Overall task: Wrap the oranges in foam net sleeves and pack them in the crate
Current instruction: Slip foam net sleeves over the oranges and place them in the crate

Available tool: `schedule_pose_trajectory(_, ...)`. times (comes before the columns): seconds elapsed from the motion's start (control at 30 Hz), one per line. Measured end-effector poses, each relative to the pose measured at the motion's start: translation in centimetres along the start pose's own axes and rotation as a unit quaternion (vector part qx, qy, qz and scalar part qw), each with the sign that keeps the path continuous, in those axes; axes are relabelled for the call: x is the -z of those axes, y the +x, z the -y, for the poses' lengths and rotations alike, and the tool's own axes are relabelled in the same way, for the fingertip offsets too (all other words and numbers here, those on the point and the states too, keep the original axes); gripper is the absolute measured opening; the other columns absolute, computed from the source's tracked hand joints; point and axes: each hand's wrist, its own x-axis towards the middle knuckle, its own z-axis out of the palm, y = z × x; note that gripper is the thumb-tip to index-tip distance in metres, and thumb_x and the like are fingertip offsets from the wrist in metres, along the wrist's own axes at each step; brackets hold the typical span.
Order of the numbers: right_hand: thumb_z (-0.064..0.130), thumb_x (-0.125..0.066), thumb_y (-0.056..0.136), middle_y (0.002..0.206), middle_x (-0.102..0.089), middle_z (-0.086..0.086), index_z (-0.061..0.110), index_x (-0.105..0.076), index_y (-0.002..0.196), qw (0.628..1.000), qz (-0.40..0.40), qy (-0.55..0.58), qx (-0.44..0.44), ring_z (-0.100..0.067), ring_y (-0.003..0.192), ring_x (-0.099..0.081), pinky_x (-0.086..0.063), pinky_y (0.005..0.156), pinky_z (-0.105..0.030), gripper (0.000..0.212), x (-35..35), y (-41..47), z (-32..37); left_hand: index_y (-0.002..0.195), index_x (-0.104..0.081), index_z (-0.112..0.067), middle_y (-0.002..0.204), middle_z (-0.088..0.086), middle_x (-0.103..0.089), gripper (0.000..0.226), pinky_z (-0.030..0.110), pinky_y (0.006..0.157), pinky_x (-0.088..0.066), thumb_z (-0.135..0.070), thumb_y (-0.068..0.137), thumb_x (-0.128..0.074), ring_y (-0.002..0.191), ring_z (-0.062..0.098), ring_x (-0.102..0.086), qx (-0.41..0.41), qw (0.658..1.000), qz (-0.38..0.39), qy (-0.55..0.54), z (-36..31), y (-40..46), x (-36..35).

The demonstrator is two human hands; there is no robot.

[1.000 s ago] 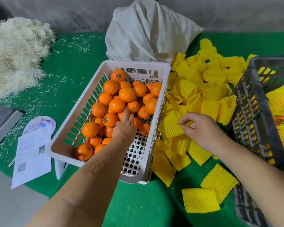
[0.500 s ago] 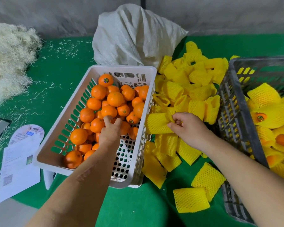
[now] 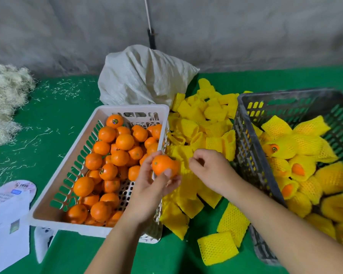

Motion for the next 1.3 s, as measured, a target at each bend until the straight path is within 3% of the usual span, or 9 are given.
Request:
schedule_pose_trajectory(0.13, 0.025, -0.067, 0.090, 0.078, -0.061, 0.011, 0.025, -0.060, 0.092, 0.992, -0.059, 0.108, -0.017, -0.004, 0.071, -0.055, -0.043, 0.063, -0.020, 0.007, -1.9, -2.6, 0.9, 0.131, -0.068, -0.026, 0.106, 0.022, -0.072, 0.046, 0.038, 0.072, -0.065, -0.012, 0.087, -0.073, 0.083, 0.041, -0.076, 0.070, 0.994, 0.049, -0.069, 1.0, -0.6, -0.1)
schedule_pose_trajectory(0.23, 0.018, -0.067, 0.091, 0.106, -0.068, 0.007, 0.026, -0.064, 0.118, 0.988, -0.058, 0.130, -0.065, -0.009, 0.097, -0.062, -0.050, 0.082, -0.027, 0.029, -2.6, -3.9, 0.1, 0.130, -0.069, -0.025, 0.108, 0.026, -0.071, 0.044, 0.038, 0.067, -0.066, -0.011, 0.088, -0.067, 0.077, 0.040, -0.075, 0.101, 0.987, 0.085, -0.094, 0.8, -0.7, 0.5)
schedule_pose_trajectory(0.37, 0.019, -0.063, 0.096, 0.083, -0.067, 0.016, 0.027, -0.070, 0.105, 0.977, -0.175, 0.101, -0.065, 0.000, 0.071, -0.057, -0.046, 0.066, -0.024, 0.014, -3.1, -4.7, -0.3, 0.133, -0.068, -0.022, 0.119, 0.025, -0.067, 0.056, 0.038, 0.072, -0.067, -0.020, 0.079, -0.081, 0.081, 0.039, -0.075, 0.115, 0.978, 0.160, -0.073, 0.6, -0.8, 0.3)
schedule_pose_trajectory(0.47, 0.015, -0.068, 0.095, 0.107, -0.058, 0.017, 0.030, -0.058, 0.124, 0.978, -0.203, -0.006, -0.052, -0.002, 0.095, -0.053, -0.042, 0.075, -0.018, 0.034, -3.5, -5.1, 0.1, 0.145, -0.060, -0.017, 0.129, 0.026, -0.063, 0.079, 0.038, 0.077, -0.067, -0.026, 0.074, -0.094, 0.085, 0.039, -0.075, 0.127, 0.971, 0.192, -0.061, 0.7, -1.0, 0.5)
schedule_pose_trajectory(0.57, 0.005, -0.067, 0.093, 0.110, -0.054, 0.016, 0.031, -0.054, 0.118, 0.987, -0.154, -0.020, -0.035, -0.003, 0.105, -0.051, -0.042, 0.077, -0.013, 0.038, -4.2, -5.4, 0.5, 0.144, -0.062, -0.019, 0.126, 0.029, -0.066, 0.064, 0.035, 0.075, -0.066, -0.020, 0.083, -0.082, 0.082, 0.034, -0.077, 0.132, 0.967, 0.215, -0.035, 0.6, -1.2, 0.5)
schedule_pose_trajectory(0.73, 0.000, -0.068, 0.090, 0.104, -0.064, 0.019, 0.032, -0.065, 0.108, 0.979, -0.175, 0.080, -0.063, 0.005, 0.099, -0.058, -0.051, 0.092, -0.024, 0.037, -3.3, -5.3, 0.5, 0.142, -0.062, -0.018, 0.107, 0.028, -0.072, 0.061, 0.034, 0.067, -0.064, -0.022, 0.084, -0.080, 0.077, 0.034, -0.076, 0.106, 0.983, 0.151, 0.022, 1.0, -1.2, -0.2)
schedule_pose_trajectory(1.03, 0.028, -0.068, 0.090, 0.073, -0.064, 0.010, 0.030, -0.063, 0.088, 0.962, -0.234, 0.122, -0.068, -0.006, 0.065, -0.057, -0.047, 0.059, -0.031, 0.006, -3.4, -6.5, 2.1, 0.133, -0.067, -0.027, 0.098, 0.014, -0.069, 0.050, 0.041, 0.075, -0.061, -0.016, 0.085, -0.074, 0.080, 0.040, -0.069, 0.042, 0.995, 0.089, -0.012, 1.1, -1.4, -0.4)
schedule_pose_trajectory(1.17, 0.036, -0.067, 0.093, 0.074, -0.060, 0.005, 0.024, -0.059, 0.094, 0.960, -0.256, 0.057, -0.100, -0.020, 0.067, -0.058, -0.049, 0.060, -0.044, 0.014, -2.9, -6.2, 1.6, 0.137, -0.068, -0.022, 0.106, 0.020, -0.070, 0.055, 0.036, 0.068, -0.061, -0.012, 0.083, -0.071, 0.075, 0.034, -0.071, 0.075, 0.984, 0.160, -0.001, 0.4, -1.6, 0.0)
schedule_pose_trajectory(1.3, 0.012, -0.070, 0.091, 0.091, -0.053, 0.008, 0.028, -0.053, 0.107, 0.963, -0.246, 0.032, -0.108, -0.021, 0.086, -0.059, -0.053, 0.071, -0.042, 0.028, -2.8, -5.7, 1.0, 0.146, -0.058, -0.015, 0.095, 0.017, -0.075, 0.062, 0.032, 0.065, -0.063, -0.011, 0.085, -0.066, 0.070, 0.027, -0.075, 0.139, 0.953, 0.256, 0.082, 0.0, -1.7, -0.3)
